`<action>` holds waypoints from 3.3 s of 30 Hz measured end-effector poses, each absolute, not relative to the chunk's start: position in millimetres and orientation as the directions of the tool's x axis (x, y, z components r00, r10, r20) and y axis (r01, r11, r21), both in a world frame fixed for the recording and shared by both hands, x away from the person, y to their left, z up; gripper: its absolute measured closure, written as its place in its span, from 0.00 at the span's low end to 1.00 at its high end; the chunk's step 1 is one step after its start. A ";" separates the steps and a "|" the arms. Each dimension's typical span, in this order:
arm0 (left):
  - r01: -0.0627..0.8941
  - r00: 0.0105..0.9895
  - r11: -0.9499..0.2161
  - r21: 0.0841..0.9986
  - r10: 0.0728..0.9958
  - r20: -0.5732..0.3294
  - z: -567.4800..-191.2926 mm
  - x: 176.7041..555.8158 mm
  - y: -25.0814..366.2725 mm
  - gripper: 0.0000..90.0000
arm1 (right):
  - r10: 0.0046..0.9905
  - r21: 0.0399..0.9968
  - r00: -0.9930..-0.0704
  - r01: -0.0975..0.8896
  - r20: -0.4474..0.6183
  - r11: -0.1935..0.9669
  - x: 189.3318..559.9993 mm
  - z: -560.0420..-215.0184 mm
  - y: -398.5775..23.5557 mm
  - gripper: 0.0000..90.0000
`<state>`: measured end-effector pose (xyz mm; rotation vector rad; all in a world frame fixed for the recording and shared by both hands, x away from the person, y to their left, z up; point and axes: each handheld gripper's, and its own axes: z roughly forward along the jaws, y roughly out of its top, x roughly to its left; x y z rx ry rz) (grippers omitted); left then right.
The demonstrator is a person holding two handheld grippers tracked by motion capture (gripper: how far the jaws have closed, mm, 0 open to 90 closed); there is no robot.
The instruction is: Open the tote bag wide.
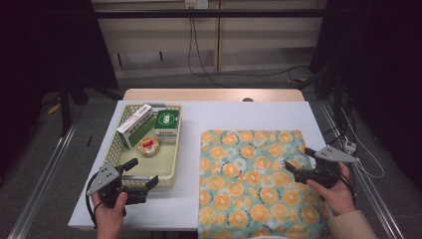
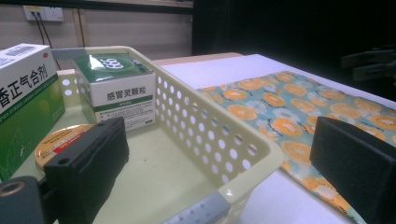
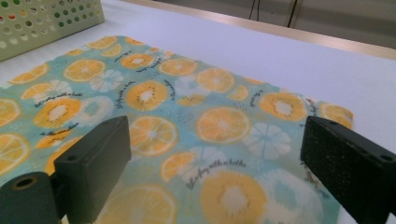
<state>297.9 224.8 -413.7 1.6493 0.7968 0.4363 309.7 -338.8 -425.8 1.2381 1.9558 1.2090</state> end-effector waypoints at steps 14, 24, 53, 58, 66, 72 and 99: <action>0.267 0.713 -0.079 0.961 0.687 -0.141 -412.6 295.5 220.0 0.04 | 0.845 0.827 -0.530 0.505 0.070 0.248 407.2 -427.9 -310.7 0.12; 0.270 0.717 -0.080 0.960 0.682 -0.145 -413.8 295.8 217.9 0.04 | 0.831 0.786 -0.553 0.538 0.058 0.303 461.4 -444.5 -285.3 0.16; 0.290 0.715 -0.066 0.955 0.678 -0.171 -413.4 289.3 215.4 0.04 | 0.791 0.735 -0.601 0.588 0.115 0.339 481.9 -438.0 -268.7 1.00; 0.292 0.727 -0.078 0.953 0.666 -0.168 -412.6 288.5 211.4 0.04 | 0.829 0.750 -0.546 0.597 0.120 0.285 505.7 -422.0 -279.0 1.00; 0.297 0.734 -0.070 0.952 0.654 -0.181 -411.5 291.5 208.3 0.04 | 0.920 0.805 -0.379 0.575 0.101 0.148 563.6 -401.3 -300.8 1.00; 0.300 0.737 -0.083 0.950 0.653 -0.176 -412.3 291.9 205.4 0.05 | 0.950 0.820 -0.301 0.562 0.084 0.106 576.5 -397.2 -318.6 0.47; 0.297 0.726 -0.088 0.951 0.668 -0.165 -410.3 280.9 210.0 0.04 | 0.673 0.777 -0.730 0.492 0.123 0.392 337.5 -419.2 -265.5 0.38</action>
